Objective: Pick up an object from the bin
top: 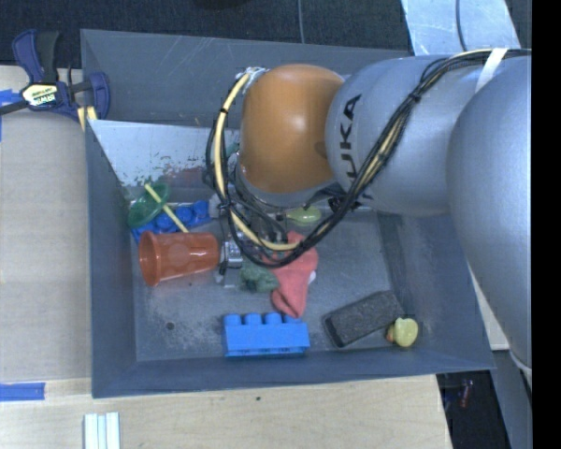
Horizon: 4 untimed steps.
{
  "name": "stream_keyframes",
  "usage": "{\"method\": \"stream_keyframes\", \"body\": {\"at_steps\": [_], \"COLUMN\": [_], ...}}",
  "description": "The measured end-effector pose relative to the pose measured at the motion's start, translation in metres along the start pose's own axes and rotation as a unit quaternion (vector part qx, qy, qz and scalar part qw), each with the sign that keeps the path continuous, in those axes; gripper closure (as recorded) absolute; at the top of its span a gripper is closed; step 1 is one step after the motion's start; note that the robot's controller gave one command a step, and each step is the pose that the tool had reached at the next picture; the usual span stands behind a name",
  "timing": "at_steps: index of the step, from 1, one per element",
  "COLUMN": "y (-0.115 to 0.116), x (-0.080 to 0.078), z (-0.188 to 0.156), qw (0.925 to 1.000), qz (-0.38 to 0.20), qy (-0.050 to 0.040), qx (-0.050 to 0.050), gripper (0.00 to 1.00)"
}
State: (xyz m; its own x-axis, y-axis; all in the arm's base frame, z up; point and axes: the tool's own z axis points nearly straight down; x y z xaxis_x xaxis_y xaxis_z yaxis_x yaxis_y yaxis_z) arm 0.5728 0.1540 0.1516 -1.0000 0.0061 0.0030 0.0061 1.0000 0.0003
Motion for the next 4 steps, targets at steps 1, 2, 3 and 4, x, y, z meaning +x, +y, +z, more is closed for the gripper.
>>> {"method": "stream_keyframes", "body": {"at_steps": [1,2,3,4], "y": [-0.034,-0.026,-0.086,-0.105], "x": [0.024,0.008,0.024,0.039], "z": [-0.026,0.036,0.048,0.034], "qw": [0.9988,0.9972,0.9987,0.9996], "qz": [-0.049,-0.074,-0.051,-0.027], "qy": [-0.0009,-0.0063,-0.0056,-0.0033], "qx": [0.000,-0.001,-0.001,0.000], "gripper": [0.00,0.00,0.00,0.00]}}
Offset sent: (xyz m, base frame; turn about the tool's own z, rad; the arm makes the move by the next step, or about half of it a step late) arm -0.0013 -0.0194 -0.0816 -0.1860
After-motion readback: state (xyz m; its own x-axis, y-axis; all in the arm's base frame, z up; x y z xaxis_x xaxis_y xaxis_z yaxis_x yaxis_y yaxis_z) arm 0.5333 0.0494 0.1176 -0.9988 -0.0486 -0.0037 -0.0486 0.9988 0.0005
